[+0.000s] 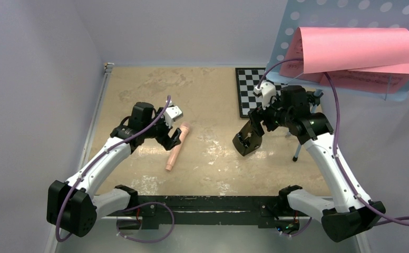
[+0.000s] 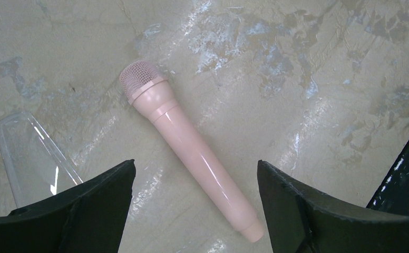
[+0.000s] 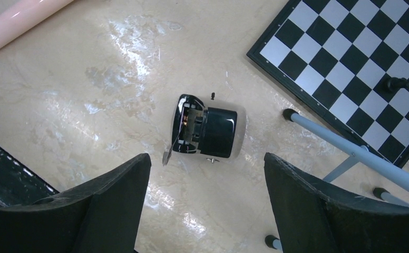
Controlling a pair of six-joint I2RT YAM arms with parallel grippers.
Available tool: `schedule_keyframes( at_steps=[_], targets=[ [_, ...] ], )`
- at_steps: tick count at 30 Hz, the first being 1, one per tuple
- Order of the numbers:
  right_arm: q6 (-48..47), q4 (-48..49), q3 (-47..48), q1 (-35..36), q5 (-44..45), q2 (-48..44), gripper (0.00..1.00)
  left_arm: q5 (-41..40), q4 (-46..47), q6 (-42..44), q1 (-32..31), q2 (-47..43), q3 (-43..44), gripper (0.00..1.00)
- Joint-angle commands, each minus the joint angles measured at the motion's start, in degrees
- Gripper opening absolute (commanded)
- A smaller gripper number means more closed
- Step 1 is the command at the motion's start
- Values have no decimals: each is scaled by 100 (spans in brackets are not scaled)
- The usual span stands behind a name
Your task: Pack up the instrument practice props
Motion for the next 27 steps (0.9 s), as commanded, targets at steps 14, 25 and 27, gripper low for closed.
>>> schedule_keyframes(
  at_steps=[14,25,27],
  targets=[
    [104,1094,-916,140,442,-219,68,224,362,136,-21,-123,-216,89],
    [-102,1702,-1322,321,418,-90,63,198,344,160,-21,-50,-142,89],
    [-100,1719,-1345,337,398,-54,61,199,331,162,-21,-53,-145,89]
  ],
)
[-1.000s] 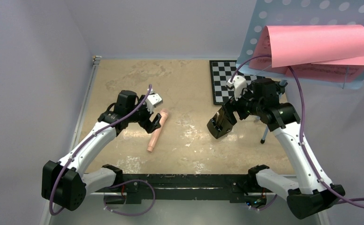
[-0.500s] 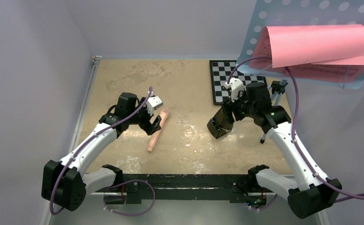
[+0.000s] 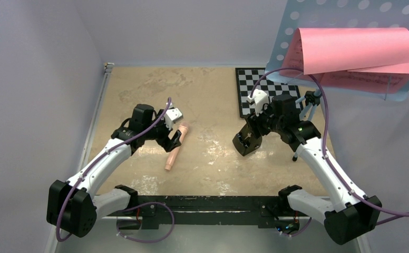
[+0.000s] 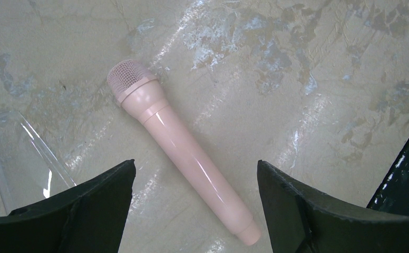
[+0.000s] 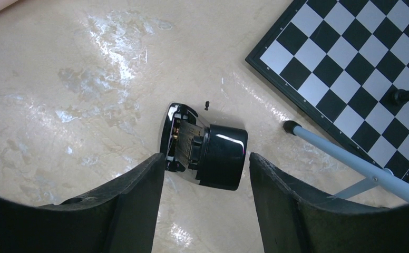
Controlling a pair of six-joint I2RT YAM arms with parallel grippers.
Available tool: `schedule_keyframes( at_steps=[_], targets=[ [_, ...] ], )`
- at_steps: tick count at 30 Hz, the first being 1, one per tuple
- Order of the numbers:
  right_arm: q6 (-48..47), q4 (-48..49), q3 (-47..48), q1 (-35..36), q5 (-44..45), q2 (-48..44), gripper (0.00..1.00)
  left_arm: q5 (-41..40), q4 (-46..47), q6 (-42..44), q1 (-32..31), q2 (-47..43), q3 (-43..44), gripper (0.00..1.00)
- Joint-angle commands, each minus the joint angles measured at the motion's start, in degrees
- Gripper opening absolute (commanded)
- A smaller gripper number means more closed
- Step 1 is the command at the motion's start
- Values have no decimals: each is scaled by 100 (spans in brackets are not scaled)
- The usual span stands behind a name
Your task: Pack up the instrument practice props
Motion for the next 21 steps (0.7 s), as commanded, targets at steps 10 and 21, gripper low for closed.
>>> schedule_keyframes(
  at_steps=[10,21],
  targets=[
    [89,225,-231,284,-74,90,49,138,149,174,-21,-54,42,89],
    [293,3,71,543,-565,200,19,196,-72,386,-21,-207,51,87]
  ],
)
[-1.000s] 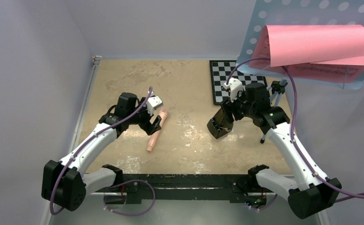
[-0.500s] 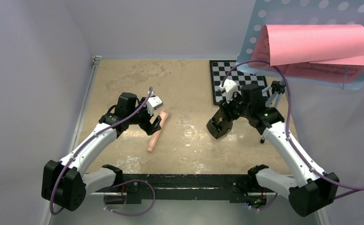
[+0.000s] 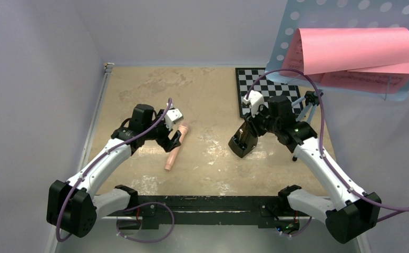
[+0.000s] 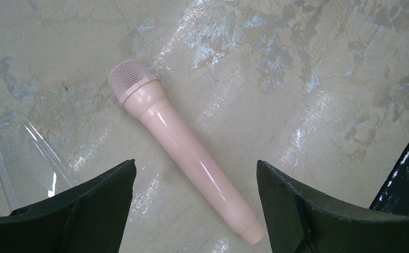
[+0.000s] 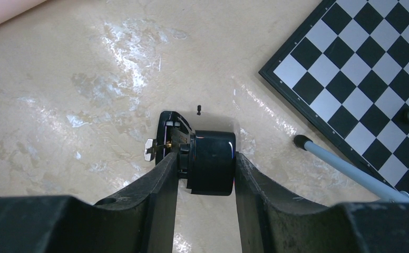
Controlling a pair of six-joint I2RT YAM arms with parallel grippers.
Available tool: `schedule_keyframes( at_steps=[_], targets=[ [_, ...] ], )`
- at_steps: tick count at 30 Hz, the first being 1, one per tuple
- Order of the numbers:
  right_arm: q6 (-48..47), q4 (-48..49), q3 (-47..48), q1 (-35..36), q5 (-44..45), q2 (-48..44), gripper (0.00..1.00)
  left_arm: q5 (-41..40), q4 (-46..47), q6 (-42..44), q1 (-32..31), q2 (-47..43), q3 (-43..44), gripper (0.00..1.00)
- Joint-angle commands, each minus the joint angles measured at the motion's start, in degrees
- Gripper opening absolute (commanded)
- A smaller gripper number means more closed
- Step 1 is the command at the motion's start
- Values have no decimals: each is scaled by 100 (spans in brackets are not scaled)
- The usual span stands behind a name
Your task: Pack up the instrument practice props
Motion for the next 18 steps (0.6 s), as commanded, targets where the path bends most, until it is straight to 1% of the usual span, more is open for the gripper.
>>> schedule_keyframes(
  at_steps=[1,4,5,11,14,18],
  targets=[
    [223,-322,298,393,-495,162,14,183,-90,308,-21,-234,67,87],
    [303,-373,680,618,-520,307,1,135,-189,451,-21,-360,81,86],
    [373,-363,794,671,-523,383,0,134,-216,503,-21,-407,74,85],
    [803,-115,1348,919,-463,853,0,151,-280,738,-21,-727,-60,84],
    [1011,13,1582,1029,-251,1097,0,203,-312,794,-21,-869,-149,82],
    [1467,157,1893,1154,340,1477,0,298,-214,812,-21,-1037,-319,81]
  ],
)
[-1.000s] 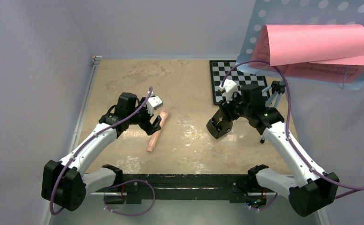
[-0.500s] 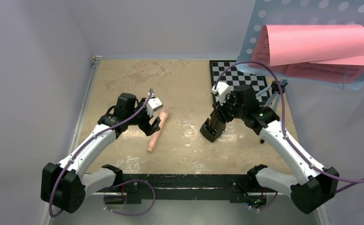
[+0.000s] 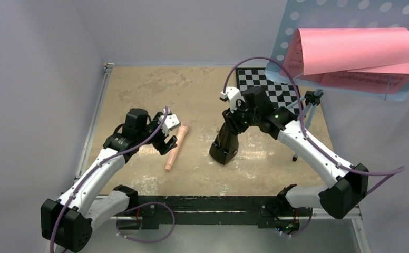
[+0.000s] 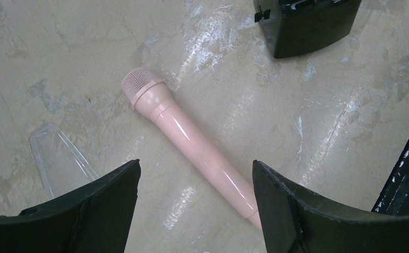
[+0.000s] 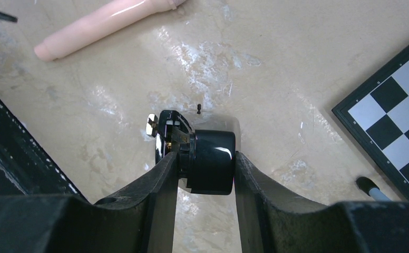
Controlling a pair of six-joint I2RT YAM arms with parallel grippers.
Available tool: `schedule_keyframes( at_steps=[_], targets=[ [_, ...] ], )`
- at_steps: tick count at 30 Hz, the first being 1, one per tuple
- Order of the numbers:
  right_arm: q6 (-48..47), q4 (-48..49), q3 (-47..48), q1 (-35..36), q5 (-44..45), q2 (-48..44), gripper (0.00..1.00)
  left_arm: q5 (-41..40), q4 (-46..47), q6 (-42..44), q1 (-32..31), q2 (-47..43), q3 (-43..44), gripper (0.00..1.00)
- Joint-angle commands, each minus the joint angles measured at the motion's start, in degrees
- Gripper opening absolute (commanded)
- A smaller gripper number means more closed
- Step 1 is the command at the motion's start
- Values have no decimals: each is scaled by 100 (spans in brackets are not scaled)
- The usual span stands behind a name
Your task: Pack up the instrument practice props
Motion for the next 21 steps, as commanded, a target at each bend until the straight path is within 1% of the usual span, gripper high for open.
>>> schedule_keyframes(
  at_steps=[1,7,10,14,15,16,17,19,21],
  targets=[
    [773,592,687,103,590,273,0,251,122,182,-21,-221,-189,81],
    [1404,615,1120,229,1237,810,0,278,413,121,-34,-378,-400,80],
    [1493,595,1216,289,1284,956,0,317,613,-2,-91,-402,-503,79],
    [1403,532,1264,397,1111,1048,1,421,808,-146,-132,-377,-588,79],
    [1349,506,1260,404,960,1056,5,432,848,-156,-135,-369,-612,79],
    [1289,495,1251,416,850,1050,14,437,873,-147,-131,-353,-641,79],
    [1206,486,1236,422,736,1020,26,437,900,-143,-135,-337,-660,79],
    [913,442,1161,423,360,920,53,477,922,-100,-133,-291,-673,79],
    [478,337,1063,430,9,671,71,556,927,-47,-128,-250,-652,79]
  ],
)
